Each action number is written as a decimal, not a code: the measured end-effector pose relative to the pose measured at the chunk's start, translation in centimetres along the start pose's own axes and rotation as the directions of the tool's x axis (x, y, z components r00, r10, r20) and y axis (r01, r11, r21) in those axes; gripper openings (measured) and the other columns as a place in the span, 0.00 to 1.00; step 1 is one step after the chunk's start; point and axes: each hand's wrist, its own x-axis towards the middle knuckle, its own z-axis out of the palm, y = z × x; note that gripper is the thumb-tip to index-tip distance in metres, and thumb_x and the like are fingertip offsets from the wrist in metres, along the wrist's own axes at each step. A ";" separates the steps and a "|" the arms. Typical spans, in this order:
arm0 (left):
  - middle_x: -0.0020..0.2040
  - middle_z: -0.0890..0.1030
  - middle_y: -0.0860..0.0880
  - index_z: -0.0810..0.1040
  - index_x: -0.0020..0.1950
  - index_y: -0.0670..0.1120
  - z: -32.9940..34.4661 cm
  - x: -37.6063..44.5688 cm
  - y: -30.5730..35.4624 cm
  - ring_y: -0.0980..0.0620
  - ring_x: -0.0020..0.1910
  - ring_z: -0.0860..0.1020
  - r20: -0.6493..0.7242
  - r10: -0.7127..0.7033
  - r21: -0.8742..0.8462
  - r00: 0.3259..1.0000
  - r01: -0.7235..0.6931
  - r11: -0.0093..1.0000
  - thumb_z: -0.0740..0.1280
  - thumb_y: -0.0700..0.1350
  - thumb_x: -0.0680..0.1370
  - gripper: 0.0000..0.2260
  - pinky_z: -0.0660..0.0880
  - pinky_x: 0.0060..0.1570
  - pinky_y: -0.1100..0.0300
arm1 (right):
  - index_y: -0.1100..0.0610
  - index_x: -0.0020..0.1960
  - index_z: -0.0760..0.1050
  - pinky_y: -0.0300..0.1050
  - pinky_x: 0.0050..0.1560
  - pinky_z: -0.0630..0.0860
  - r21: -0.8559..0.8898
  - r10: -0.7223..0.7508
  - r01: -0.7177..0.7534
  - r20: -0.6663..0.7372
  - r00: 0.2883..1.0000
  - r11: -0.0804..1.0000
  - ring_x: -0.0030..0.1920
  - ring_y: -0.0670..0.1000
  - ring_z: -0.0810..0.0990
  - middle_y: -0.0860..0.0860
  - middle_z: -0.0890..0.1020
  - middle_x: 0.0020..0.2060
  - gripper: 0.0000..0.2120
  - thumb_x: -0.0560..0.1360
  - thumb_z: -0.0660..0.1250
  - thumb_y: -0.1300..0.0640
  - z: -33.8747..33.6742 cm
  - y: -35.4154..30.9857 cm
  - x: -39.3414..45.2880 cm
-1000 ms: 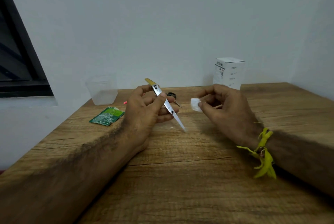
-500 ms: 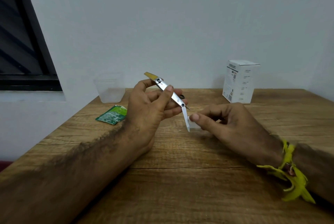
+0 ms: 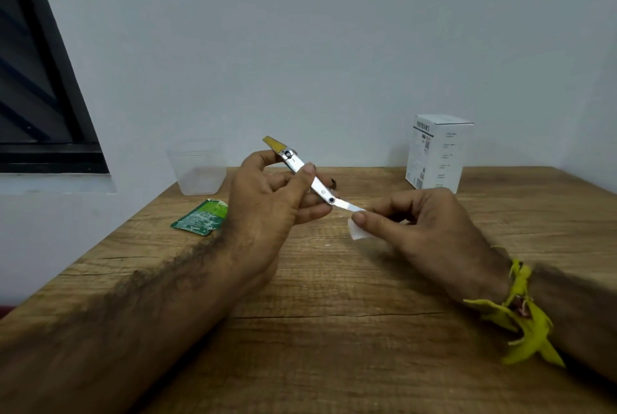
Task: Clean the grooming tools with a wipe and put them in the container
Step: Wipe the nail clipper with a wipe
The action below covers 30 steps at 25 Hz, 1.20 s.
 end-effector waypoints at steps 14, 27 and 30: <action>0.42 0.86 0.36 0.76 0.69 0.46 -0.1 -0.9 0.1 0.43 0.36 0.86 0.450 -0.190 0.230 0.873 0.092 0.969 0.72 0.42 0.73 0.24 0.83 0.33 0.58 | 0.55 0.48 0.85 0.45 0.41 0.72 0.286 0.122 -0.167 0.169 0.978 0.944 0.44 0.51 0.78 0.63 0.84 0.49 0.22 0.57 0.80 0.48 -1.0 0.7 0.8; 0.46 0.86 0.37 0.75 0.71 0.47 0.2 -1.3 1.9 0.36 0.43 0.86 0.534 -0.305 0.307 0.789 0.155 0.939 0.70 0.37 0.78 0.21 0.84 0.38 0.53 | 0.55 0.50 0.85 0.37 0.41 0.74 0.296 0.099 -0.191 0.300 0.949 0.936 0.39 0.46 0.75 0.53 0.80 0.37 0.18 0.61 0.79 0.54 -1.7 0.8 1.0; 0.44 0.87 0.39 0.76 0.66 0.47 0.5 -1.3 1.6 0.38 0.39 0.86 0.468 -0.277 0.318 0.839 0.132 0.939 0.69 0.35 0.79 0.17 0.84 0.35 0.54 | 0.55 0.51 0.85 0.36 0.37 0.73 0.308 0.100 -0.198 0.306 0.947 0.931 0.39 0.43 0.77 0.49 0.84 0.39 0.19 0.62 0.79 0.52 -1.9 0.8 1.1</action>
